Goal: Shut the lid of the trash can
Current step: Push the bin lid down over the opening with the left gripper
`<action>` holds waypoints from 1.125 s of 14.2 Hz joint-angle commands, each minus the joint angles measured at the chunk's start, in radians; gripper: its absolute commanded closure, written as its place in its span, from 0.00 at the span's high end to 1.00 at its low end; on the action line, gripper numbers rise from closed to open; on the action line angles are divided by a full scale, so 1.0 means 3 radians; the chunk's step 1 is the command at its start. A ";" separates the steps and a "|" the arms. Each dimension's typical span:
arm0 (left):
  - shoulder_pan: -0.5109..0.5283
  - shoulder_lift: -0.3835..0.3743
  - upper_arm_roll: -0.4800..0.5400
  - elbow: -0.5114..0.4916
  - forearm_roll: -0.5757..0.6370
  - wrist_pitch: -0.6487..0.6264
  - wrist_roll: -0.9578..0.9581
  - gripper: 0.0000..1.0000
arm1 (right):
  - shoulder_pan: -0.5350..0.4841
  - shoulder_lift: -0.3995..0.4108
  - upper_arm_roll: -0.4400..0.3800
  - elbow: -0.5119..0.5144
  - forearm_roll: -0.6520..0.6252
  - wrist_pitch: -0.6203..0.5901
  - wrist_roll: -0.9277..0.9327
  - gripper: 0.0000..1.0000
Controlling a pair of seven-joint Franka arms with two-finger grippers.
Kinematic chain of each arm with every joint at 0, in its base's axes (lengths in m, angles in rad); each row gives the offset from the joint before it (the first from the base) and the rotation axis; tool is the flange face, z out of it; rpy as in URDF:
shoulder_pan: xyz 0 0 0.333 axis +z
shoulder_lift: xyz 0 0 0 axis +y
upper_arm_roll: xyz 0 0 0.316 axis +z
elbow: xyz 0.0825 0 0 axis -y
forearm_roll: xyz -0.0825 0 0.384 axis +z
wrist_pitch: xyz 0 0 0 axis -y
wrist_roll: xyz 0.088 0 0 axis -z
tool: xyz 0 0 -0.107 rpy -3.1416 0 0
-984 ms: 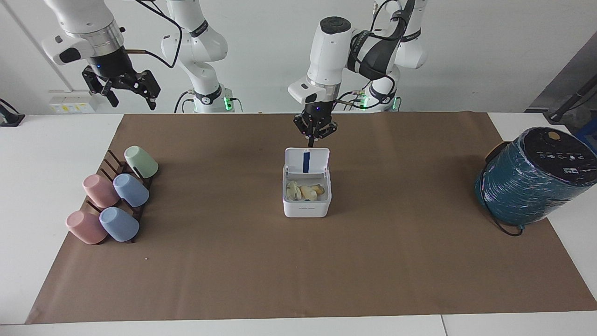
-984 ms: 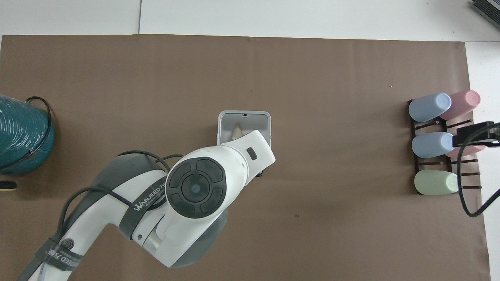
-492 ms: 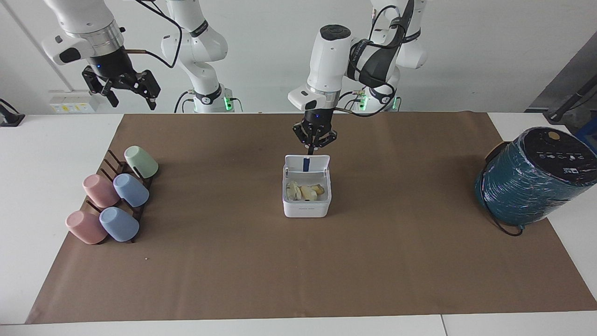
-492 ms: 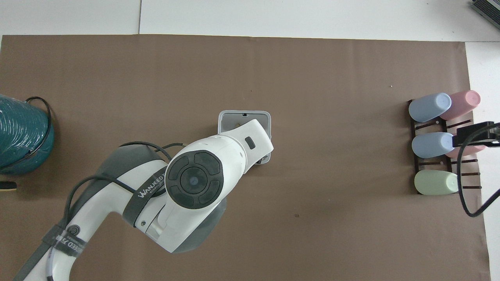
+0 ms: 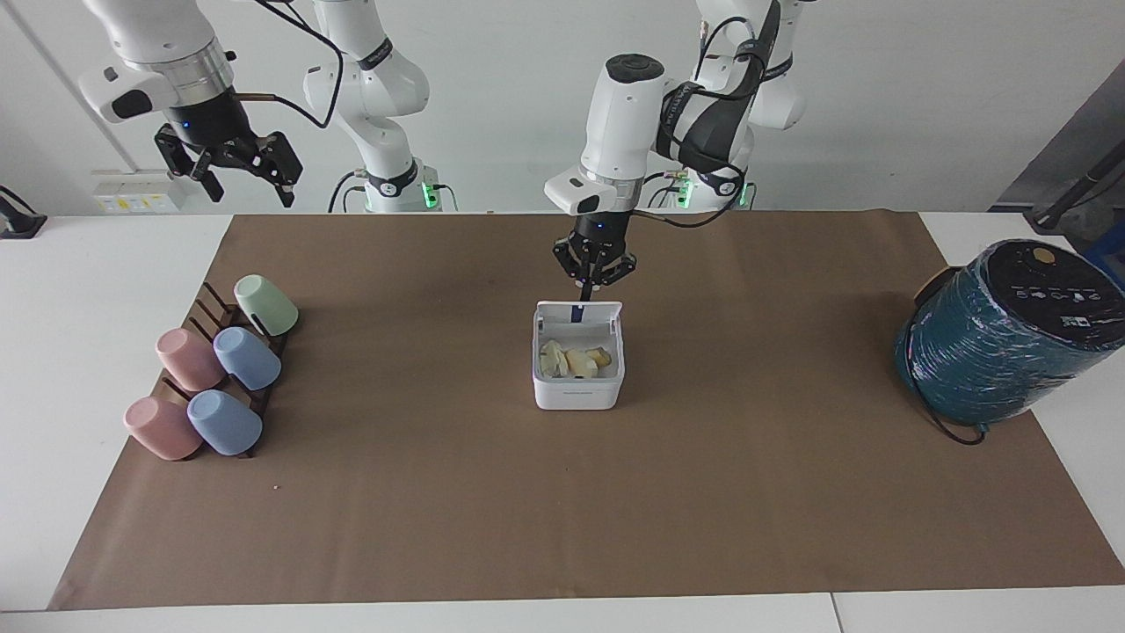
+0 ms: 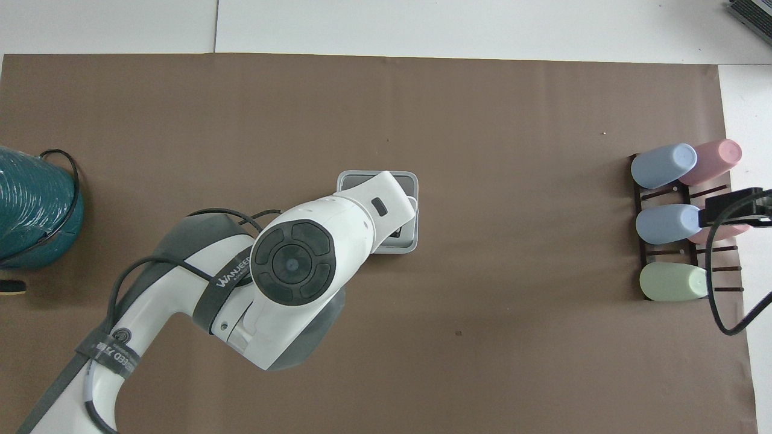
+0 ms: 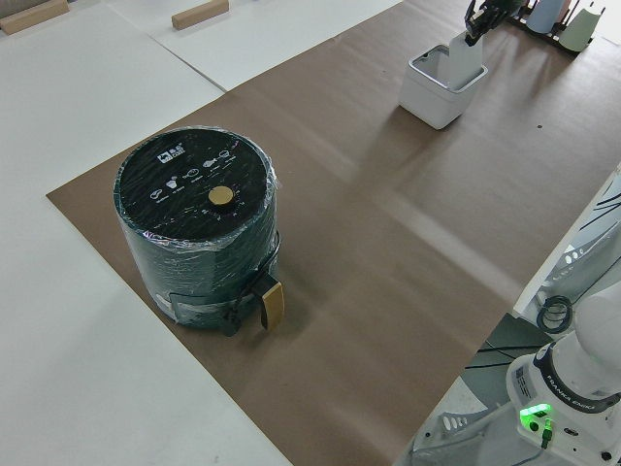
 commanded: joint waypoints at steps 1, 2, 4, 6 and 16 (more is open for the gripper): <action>0.0022 0.0155 -0.0011 0.0058 0.0080 0.0147 -0.0041 0.00 | -0.0024 -0.0038 0.0010 -0.0017 0.0073 -0.0043 -0.0064 1.00; 0.0028 0.0201 -0.0011 0.0053 0.0080 0.0213 -0.0041 0.00 | -0.0024 -0.0038 0.0010 -0.0017 0.0073 -0.0043 -0.0064 1.00; 0.0028 0.0329 -0.0006 0.0073 0.0080 0.0315 -0.0051 0.00 | -0.0024 -0.0038 0.0010 -0.0017 0.0073 -0.0043 -0.0064 1.00; 0.0028 0.0447 -0.0006 0.0078 0.0080 0.0448 -0.0056 0.00 | -0.0024 -0.0038 0.0010 -0.0017 0.0073 -0.0043 -0.0064 1.00; 0.0022 0.0698 0.0009 0.0318 0.0080 0.0337 -0.0066 0.00 | -0.0024 -0.0038 0.0010 -0.0017 0.0073 -0.0043 -0.0064 1.00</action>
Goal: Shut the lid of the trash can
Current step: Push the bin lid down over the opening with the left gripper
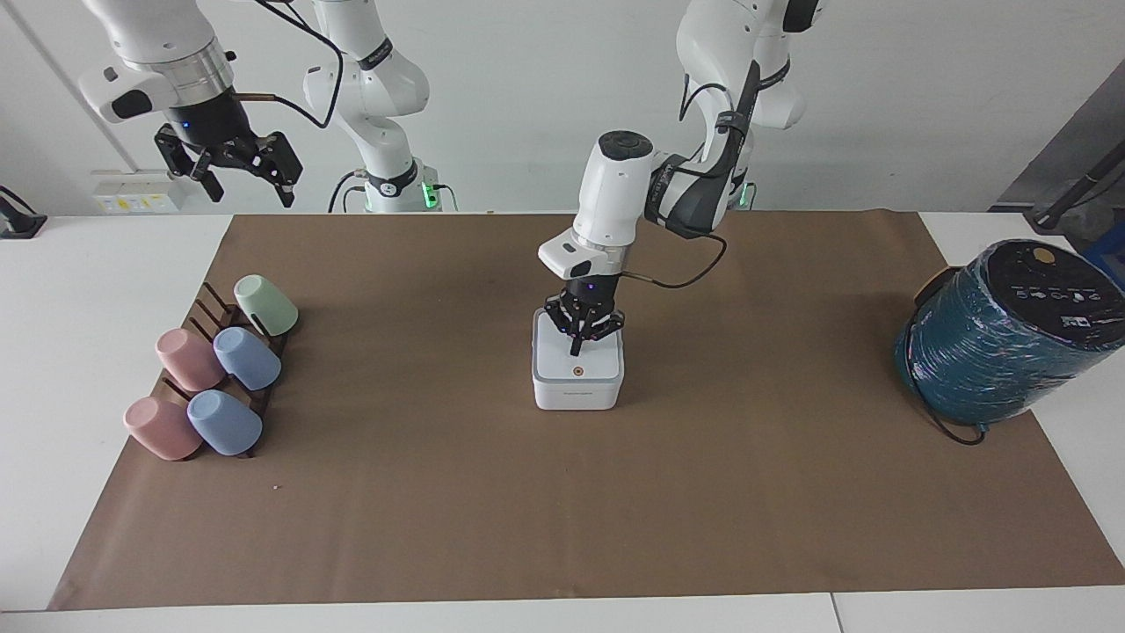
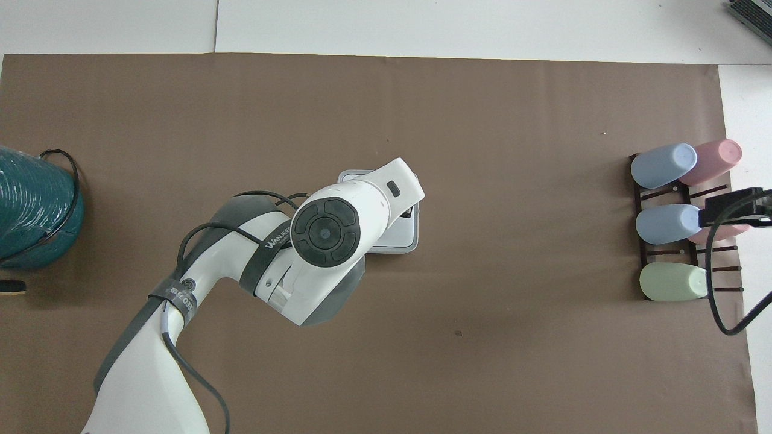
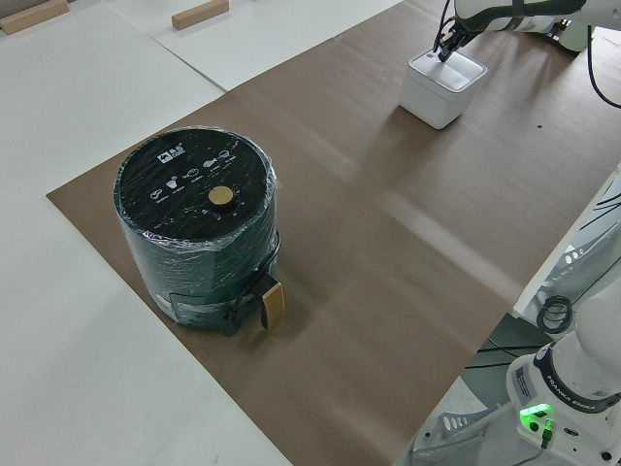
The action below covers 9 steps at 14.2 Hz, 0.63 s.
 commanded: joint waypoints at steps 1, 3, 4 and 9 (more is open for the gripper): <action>0.0016 0.0081 0.0010 0.0142 0.0085 -0.0208 -0.0060 0.01 | -0.0024 -0.0038 0.0010 -0.0017 0.0073 -0.0043 -0.0064 1.00; 0.0026 -0.0062 0.0010 0.0188 0.0085 -0.0443 -0.0050 0.04 | -0.0024 -0.0038 0.0010 -0.0017 0.0073 -0.0043 -0.0064 1.00; 0.0026 -0.0118 0.0010 0.0203 0.0090 -0.0500 -0.0050 0.05 | -0.0024 -0.0038 0.0010 -0.0017 0.0073 -0.0043 -0.0064 1.00; 0.0026 -0.0364 0.0117 0.0198 0.0090 -0.0949 -0.0055 0.21 | -0.0024 -0.0038 0.0010 -0.0017 0.0073 -0.0043 -0.0064 1.00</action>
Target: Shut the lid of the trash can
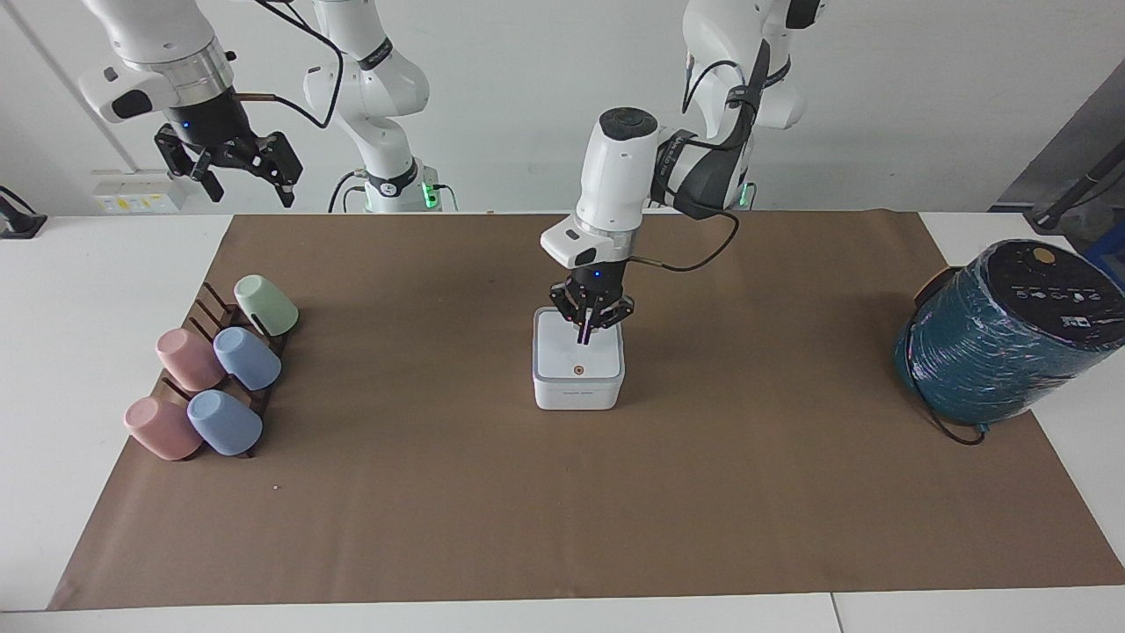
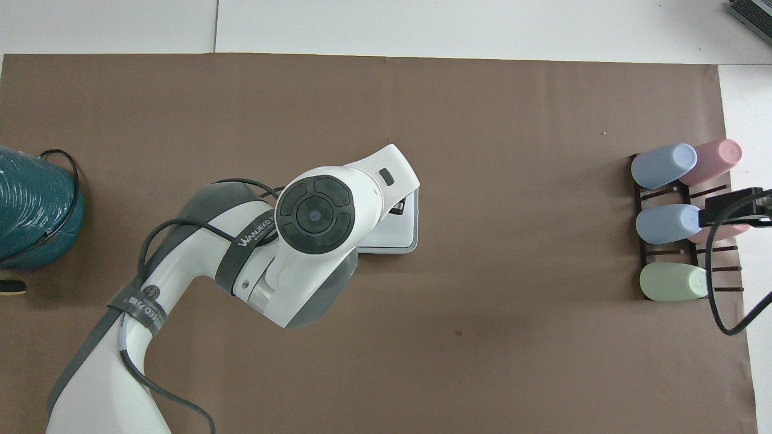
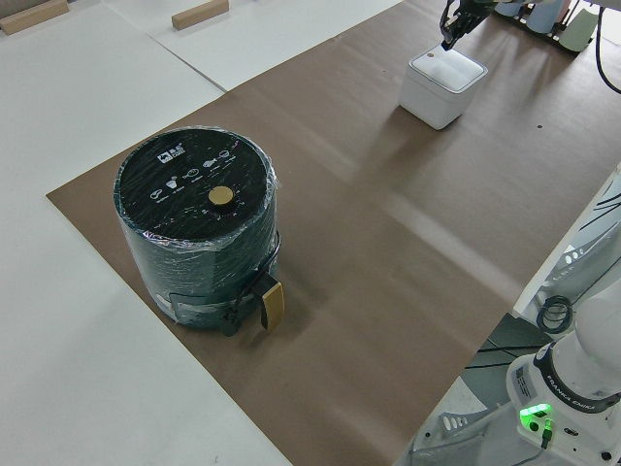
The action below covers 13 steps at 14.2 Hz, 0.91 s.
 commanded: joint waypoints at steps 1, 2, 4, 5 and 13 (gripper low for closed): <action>0.0027 -0.0179 0.0090 -0.0041 0.0087 -0.0278 -0.0039 0.25 | -0.0024 -0.0038 0.0010 -0.0017 0.0073 -0.0043 -0.0064 1.00; 0.0027 -0.0240 0.0151 -0.0061 0.0087 -0.0308 -0.0024 0.29 | -0.0024 -0.0038 0.0010 -0.0017 0.0073 -0.0043 -0.0064 1.00; 0.0103 -0.0404 0.0238 -0.0127 0.0087 -0.0487 0.0027 0.46 | -0.0024 -0.0038 0.0010 -0.0017 0.0073 -0.0043 -0.0064 1.00; 0.0220 -0.0485 0.0234 -0.0153 0.0087 -0.0599 0.0169 0.56 | -0.0024 -0.0038 0.0010 -0.0017 0.0073 -0.0043 -0.0064 1.00; 0.1064 -0.1094 0.0244 -0.0475 0.0081 -0.1075 0.1172 1.00 | -0.0024 -0.0038 0.0010 -0.0017 0.0073 -0.0043 -0.0064 1.00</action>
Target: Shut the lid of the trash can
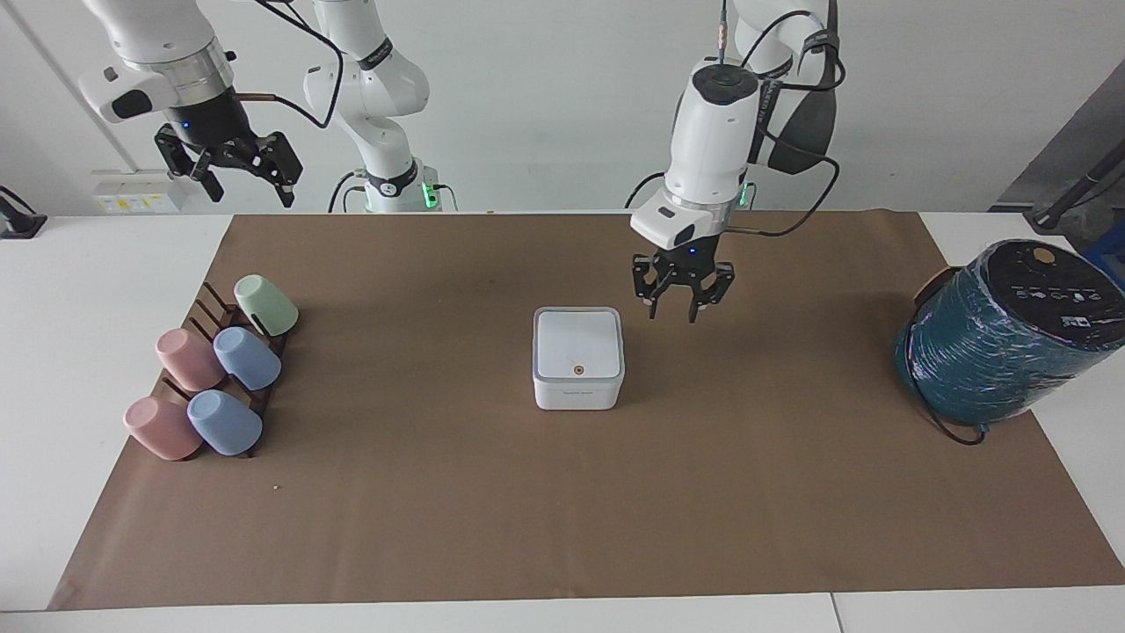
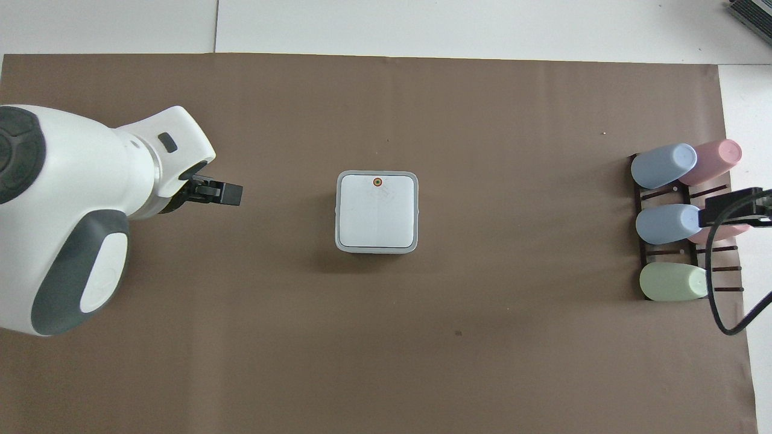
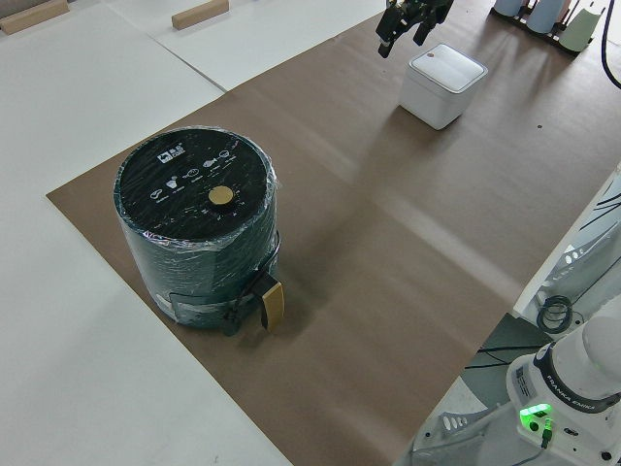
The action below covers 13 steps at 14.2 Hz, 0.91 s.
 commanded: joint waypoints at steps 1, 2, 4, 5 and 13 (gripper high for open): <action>0.0240 -0.0193 -0.0031 -0.0125 0.0064 -0.0128 0.0143 1.00 | -0.0024 -0.0038 0.0010 -0.0017 0.0073 -0.0043 -0.0064 1.00; 0.0312 -0.0213 -0.0026 -0.0115 0.0064 -0.0169 0.0194 1.00 | -0.0024 -0.0038 0.0010 -0.0017 0.0073 -0.0043 -0.0064 1.00; 0.0501 -0.0234 -0.0026 -0.0100 0.0059 -0.0190 0.0443 1.00 | -0.0024 -0.0038 0.0010 -0.0017 0.0073 -0.0043 -0.0064 1.00; 0.0588 -0.0234 -0.0020 -0.0079 0.0044 -0.0220 0.0576 1.00 | -0.0024 -0.0038 0.0010 -0.0017 0.0073 -0.0043 -0.0064 1.00; 0.1059 -0.0183 -0.0010 0.0339 -0.0243 -0.0568 0.0863 1.00 | -0.0024 -0.0038 0.0010 -0.0017 0.0073 -0.0043 -0.0064 1.00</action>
